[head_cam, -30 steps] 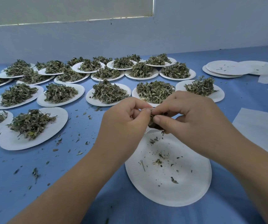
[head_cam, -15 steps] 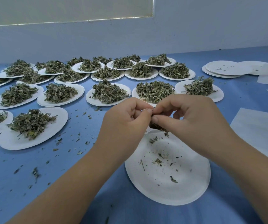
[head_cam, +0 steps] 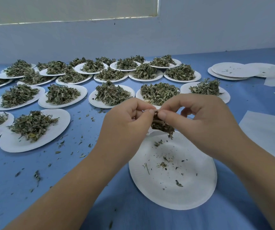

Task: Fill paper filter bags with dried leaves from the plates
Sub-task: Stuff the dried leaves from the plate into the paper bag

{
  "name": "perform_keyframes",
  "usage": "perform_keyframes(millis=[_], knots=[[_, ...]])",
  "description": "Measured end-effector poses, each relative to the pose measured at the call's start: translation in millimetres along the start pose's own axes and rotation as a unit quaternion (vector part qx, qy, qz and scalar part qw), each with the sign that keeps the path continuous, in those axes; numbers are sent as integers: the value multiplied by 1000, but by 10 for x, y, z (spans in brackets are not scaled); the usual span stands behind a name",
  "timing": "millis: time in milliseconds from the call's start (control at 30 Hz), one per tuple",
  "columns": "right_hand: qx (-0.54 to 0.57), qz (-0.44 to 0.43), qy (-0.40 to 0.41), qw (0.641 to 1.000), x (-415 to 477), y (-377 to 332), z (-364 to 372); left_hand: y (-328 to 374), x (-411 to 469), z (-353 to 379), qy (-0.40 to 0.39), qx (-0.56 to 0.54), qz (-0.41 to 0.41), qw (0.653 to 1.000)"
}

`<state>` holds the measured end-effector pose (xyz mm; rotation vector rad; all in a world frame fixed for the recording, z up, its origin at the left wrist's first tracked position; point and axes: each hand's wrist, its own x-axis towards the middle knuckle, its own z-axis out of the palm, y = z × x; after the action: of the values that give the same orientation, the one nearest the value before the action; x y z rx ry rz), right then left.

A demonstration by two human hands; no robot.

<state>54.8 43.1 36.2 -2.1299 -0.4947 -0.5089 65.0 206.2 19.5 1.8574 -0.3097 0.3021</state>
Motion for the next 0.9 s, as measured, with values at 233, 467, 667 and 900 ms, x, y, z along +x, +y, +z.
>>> perform_keyframes(millis=[233, 467, 667, 900], knots=[[74, 60, -26, 995, 18, 31, 12, -10, 50, -89, 50, -92, -58, 993], [-38, 31, -34, 998, -16, 61, 93, 8, 60, -104, 49, -148, -78, 985], [10, 13, -12, 1000, -16, 46, 46, -1, 54, -98, 47, -132, -70, 988], [1, -3, 1, 1000, -13, 53, 52, -24, 46, -78, 34, -89, -48, 994]])
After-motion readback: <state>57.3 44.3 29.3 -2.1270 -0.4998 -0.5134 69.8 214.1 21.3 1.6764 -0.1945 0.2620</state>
